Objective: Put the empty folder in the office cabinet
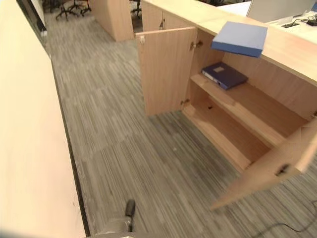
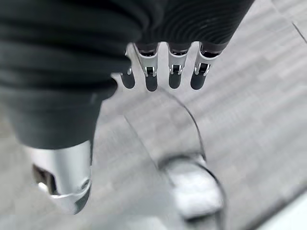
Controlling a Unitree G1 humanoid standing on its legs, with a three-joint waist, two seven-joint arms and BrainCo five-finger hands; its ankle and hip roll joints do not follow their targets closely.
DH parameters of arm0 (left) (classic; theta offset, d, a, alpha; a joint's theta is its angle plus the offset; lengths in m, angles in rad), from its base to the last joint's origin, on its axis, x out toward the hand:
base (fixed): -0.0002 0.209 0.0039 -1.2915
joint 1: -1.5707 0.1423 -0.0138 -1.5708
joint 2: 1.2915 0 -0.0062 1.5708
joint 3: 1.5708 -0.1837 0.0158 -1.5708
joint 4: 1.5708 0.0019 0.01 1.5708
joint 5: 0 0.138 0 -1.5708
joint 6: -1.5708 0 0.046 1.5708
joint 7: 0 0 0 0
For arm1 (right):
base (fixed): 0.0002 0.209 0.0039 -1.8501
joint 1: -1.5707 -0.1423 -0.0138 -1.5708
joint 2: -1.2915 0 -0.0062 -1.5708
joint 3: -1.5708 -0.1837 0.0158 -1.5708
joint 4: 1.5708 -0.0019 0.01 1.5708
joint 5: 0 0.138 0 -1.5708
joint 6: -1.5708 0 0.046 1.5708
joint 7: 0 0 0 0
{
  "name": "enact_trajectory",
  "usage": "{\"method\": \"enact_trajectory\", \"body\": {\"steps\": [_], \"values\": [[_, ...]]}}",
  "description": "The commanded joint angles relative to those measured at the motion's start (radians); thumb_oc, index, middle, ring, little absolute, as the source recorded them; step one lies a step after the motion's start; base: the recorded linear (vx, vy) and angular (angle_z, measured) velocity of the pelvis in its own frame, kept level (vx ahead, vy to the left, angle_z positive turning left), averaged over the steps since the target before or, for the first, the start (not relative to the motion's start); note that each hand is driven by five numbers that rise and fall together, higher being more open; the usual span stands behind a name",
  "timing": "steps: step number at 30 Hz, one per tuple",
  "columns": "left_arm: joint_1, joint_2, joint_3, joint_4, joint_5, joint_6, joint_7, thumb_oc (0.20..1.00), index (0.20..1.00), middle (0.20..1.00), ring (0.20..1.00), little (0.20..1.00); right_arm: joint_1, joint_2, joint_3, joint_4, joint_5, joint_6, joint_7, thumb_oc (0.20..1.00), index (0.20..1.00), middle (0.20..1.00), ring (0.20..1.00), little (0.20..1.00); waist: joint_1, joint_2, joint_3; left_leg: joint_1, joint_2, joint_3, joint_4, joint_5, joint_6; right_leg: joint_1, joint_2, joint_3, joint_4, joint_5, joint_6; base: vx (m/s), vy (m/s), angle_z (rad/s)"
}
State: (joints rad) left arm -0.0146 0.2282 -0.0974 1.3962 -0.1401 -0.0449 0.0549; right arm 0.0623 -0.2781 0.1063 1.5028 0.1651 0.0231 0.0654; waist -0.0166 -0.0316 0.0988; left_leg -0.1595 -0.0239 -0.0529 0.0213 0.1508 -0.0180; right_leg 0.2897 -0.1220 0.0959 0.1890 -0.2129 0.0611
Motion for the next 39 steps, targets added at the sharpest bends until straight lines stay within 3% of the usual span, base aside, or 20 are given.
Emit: {"method": "enact_trajectory", "body": {"steps": [1, 3, 7, 9, 11, 15, 16, 18, 21, 23, 24, 25, 27, 29, 30, 32, 33, 35, 36, 39], "values": [[0.004, 0.031, -0.031, -0.043, 0.02, -0.01, -0.006, 1.0, 1.0, 1.0, 1.0, 1.0, -0.033, -0.053, 0.015, -0.048, -0.013, 0.008, 0.006, 1.0, 1.0, 1.0, 1.0, 1.0, 0.036, 0.012, -0.033, -0.098, 0.013, 0.016, 0.094, -0.055, 0.004, -0.134, -0.087, 0.017, 0.151, 0.267, 0.035, 0.2, 0.276, -0.27], [-0.006, 0.044, -0.038, -0.061, 0.019, -0.007, -0.003, 1.0, 1.0, 1.0, 1.0, 1.0, -0.048, -0.065, 0.03, -0.069, -0.014, 0.005, -0.003, 1.0, 1.0, 1.0, 1.0, 1.0, 0.031, 0.038, -0.015, -0.034, -0.004, 0.04, 0.068, -0.077, 0.046, -0.222, -0.116, -0.012, 0.35, 0.373, -0.018, 0.3, 0.433, -0.23], [-0.019, 0.079, -0.054, -0.078, 0.052, -0.004, -0.001, 1.0, 1.0, 1.0, 1.0, 1.0, -0.076, -0.075, 0.056, -0.121, -0.022, -0.003, -0.012, 1.0, 1.0, 1.0, 1.0, 1.0, 0.015, 0.054, 0.007, 0.116, -0.031, 0.071, -0.02, -0.111, 0.075, -0.325, -0.17, -0.188, 0.516, 0.361, -0.016, 0.33, 0.309, -0.21], [-0.025, 0.08, -0.053, -0.094, 0.044, -0.006, -0.003, 1.0, 1.0, 1.0, 1.0, 1.0, -0.087, -0.075, 0.075, -0.131, -0.031, -0.004, -0.012, 1.0, 1.0, 1.0, 1.0, 1.0, -0.01, 0.074, 0.029, 0.159, -0.029, 0.049, -0.04, -0.113, 0.075, -0.413, -0.085, -0.229, 0.498, 0.237, -0.032, 0.26, 0.095, -0.08], [-0.03, 0.074, -0.046, -0.105, 0.029, -0.006, 0.001, 1.0, 1.0, 1.0, 1.0, 1.0, -0.102, -0.069, 0.095, -0.135, -0.041, -0.005, -0.02, 1.0, 1.0, 1.0, 1.0, 1.0, -0.028, 0.069, 0.059, 0.2, -0.04, 0.04, -0.062, -0.127, 0.069, -0.472, 0.003, -0.28, 0.339, 0.198, -0.017, 0.26, 0.003, 0.34], [-0.031, 0.066, -0.044, -0.098, 0.028, -0.007, 0.002, 1.0, 1.0, 1.0, 1.0, 1.0, -0.111, -0.065, 0.105, -0.142, -0.048, -0.009, -0.025, 1.0, 1.0, 1.0, 1.0, 1.0, -0.024, 0.059, 0.074, 0.236, -0.036, 0.066, -0.072, -0.152, 0.06, -0.464, 0.005, -0.373, 0.21, 0.185, -0.007, 0.18, -0.051, 0.06], [-0.018, 0.054, -0.033, -0.082, 0.032, -0.003, 0.001, 1.0, 1.0, 1.0, 1.0, 1.0, -0.115, -0.067, 0.107, -0.154, -0.059, -0.012, -0.029, 1.0, 1.0, 1.0, 1.0, 1.0, -0.003, 0.054, 0.07, 0.276, -0.021, 0.107, -0.075, -0.198, 0.047, -0.45, -0.023, -0.517, 0.149, 0.161, 0.005, 0.28, -0.084, -0.25], [-0.004, 0.047, -0.022, -0.067, 0.042, 0.004, -0.004, 1.0, 1.0, 1.0, 1.0, 1.0, -0.117, -0.069, 0.11, -0.158, -0.065, -0.012, -0.031, 1.0, 1.0, 1.0, 1.0, 1.0, 0.011, 0.049, 0.062, 0.295, -0.015, 0.142, -0.063, -0.23, 0.046, -0.426, -0.037, -0.611, 0.119, 0.143, 0.0, 0.29, -0.114, -0.46], [0.02, 0.034, -0.004, -0.037, 0.053, 0.009, -0.009, 1.0, 1.0, 1.0, 1.0, 1.0, -0.098, -0.061, 0.104, -0.146, -0.054, -0.019, -0.037, 1.0, 1.0, 1.0, 1.0, 1.0, 0.011, 0.028, 0.036, 0.308, 0.002, 0.192, 0.008, -0.304, 0.032, -0.369, 0.003, -0.57, 0.031, 0.124, -0.014, 0.28, -0.169, -0.58], [0.023, 0.028, -0.007, -0.031, 0.057, 0.009, -0.017, 1.0, 1.0, 1.0, 1.0, 1.0, -0.097, -0.059, 0.101, -0.132, -0.031, -0.02, -0.039, 1.0, 1.0, 1.0, 1.0, 1.0, 0.006, 0.006, 0.037, 0.23, 0.061, 0.267, 0.27, -0.33, -0.013, -0.303, 0.042, -0.528, -0.038, 0.112, -0.037, 0.27, -0.242, -0.62], [0.023, 0.028, -0.007, -0.031, 0.057, 0.009, -0.017, 1.0, 1.0, 1.0, 1.0, 1.0, -0.098, -0.059, 0.1, -0.132, -0.031, -0.02, -0.039, 1.0, 1.0, 1.0, 1.0, 1.0, 0.007, 0.008, 0.036, 0.225, 0.065, 0.268, 0.279, -0.335, -0.014, -0.304, 0.045, -0.527, -0.04, 0.112, -0.038, 0.22, -0.248, -0.56], [0.02, 0.026, -0.014, -0.047, 0.051, 0.006, -0.015, 1.0, 1.0, 1.0, 1.0, 1.0, -0.102, -0.061, 0.104, -0.133, -0.022, -0.018, -0.044, 1.0, 1.0, 1.0, 1.0, 1.0, 0.012, -0.004, 0.055, 0.154, 0.112, 0.288, 0.48, -0.287, -0.038, -0.262, 0.066, -0.502, -0.072, 0.103, -0.057, 0.09, -0.113, -0.35], [0.016, 0.025, -0.018, -0.056, 0.046, 0.006, -0.01, 1.0, 1.0, 1.0, 1.0, 1.0, -0.105, -0.061, 0.11, -0.134, -0.022, -0.015, -0.047, 1.0, 1.0, 1.0, 1.0, 1.0, 0.017, -0.012, 0.068, 0.081, 0.167, 0.302, 0.56, -0.238, -0.035, -0.232, 0.076, -0.48, -0.086, 0.087, -0.076, 0.15, -0.119, -0.42], [0.019, 0.027, -0.02, -0.061, 0.046, 0.006, -0.009, 1.0, 1.0, 1.0, 1.0, 1.0, -0.104, -0.062, 0.116, -0.138, -0.029, -0.014, -0.046, 1.0, 1.0, 1.0, 1.0, 1.0, 0.025, -0.018, 0.07, 0.045, 0.168, 0.293, 0.56, -0.243, -0.022, -0.222, 0.077, -0.458, -0.087, 0.083, -0.079, 0.16, -0.008, -1.23], [0.019, 0.03, -0.027, -0.064, 0.049, 0.004, -0.006, 1.0, 1.0, 1.0, 1.0, 1.0, -0.105, -0.062, 0.129, -0.135, -0.037, -0.014, -0.046, 1.0, 1.0, 1.0, 1.0, 1.0, 0.047, -0.034, 0.071, 0.016, 0.136, 0.228, 0.387, -0.213, 0.006, -0.217, 0.072, -0.394, -0.096, 0.097, -0.075, 0.19, 0.068, -1.2], [0.019, 0.031, -0.028, -0.063, 0.049, 0.003, -0.004, 1.0, 1.0, 1.0, 1.0, 1.0, -0.102, -0.063, 0.129, -0.133, -0.037, -0.016, -0.048, 1.0, 1.0, 1.0, 1.0, 1.0, 0.053, -0.037, 0.071, 0.008, 0.127, 0.191, 0.33, -0.197, 0.002, -0.209, 0.073, -0.373, -0.1, 0.093, -0.072, 0.2, 0.053, -1.0], [0.014, 0.031, -0.034, -0.063, 0.046, -0.001, -0.004, 1.0, 1.0, 1.0, 1.0, 1.0, -0.096, -0.063, 0.129, -0.129, -0.037, -0.02, -0.049, 1.0, 1.0, 1.0, 1.0, 1.0, 0.062, -0.028, 0.071, -0.008, 0.114, 0.091, 0.203, -0.127, -0.022, -0.19, 0.088, -0.334, -0.108, 0.087, -0.069, 0.15, 0.023, -1.0], [0.011, 0.029, -0.038, -0.063, 0.043, -0.003, -0.003, 1.0, 1.0, 1.0, 1.0, 1.0, -0.094, -0.062, 0.129, -0.128, -0.037, -0.021, -0.05, 1.0, 1.0, 1.0, 1.0, 1.0, 0.065, -0.02, 0.073, -0.01, 0.111, 0.045, 0.144, -0.088, -0.032, -0.183, 0.099, -0.313, -0.111, 0.083, -0.067, 0.2, 0.05, -0.76], [0.008, 0.025, -0.043, -0.061, 0.032, -0.006, -0.003, 1.0, 1.0, 1.0, 1.0, 1.0, -0.089, -0.061, 0.128, -0.124, -0.039, -0.023, -0.055, 1.0, 1.0, 1.0, 1.0, 1.0, 0.071, -0.006, 0.077, -0.023, 0.104, -0.065, 0.04, -0.044, -0.042, -0.168, 0.115, -0.258, -0.113, 0.072, -0.065, 0.25, 0.077, -1.16], [0.008, 0.021, -0.039, -0.048, 0.026, -0.006, -0.002, 1.0, 1.0, 1.0, 1.0, 1.0, -0.085, -0.062, 0.125, -0.116, -0.039, -0.026, -0.056, 1.0, 1.0, 1.0, 1.0, 1.0, 0.074, 0.008, 0.078, -0.04, 0.092, -0.172, -0.029, -0.026, -0.055, -0.166, 0.131, -0.201, -0.109, 0.065, -0.06, 0.19, 0.084, -1.35]]}}
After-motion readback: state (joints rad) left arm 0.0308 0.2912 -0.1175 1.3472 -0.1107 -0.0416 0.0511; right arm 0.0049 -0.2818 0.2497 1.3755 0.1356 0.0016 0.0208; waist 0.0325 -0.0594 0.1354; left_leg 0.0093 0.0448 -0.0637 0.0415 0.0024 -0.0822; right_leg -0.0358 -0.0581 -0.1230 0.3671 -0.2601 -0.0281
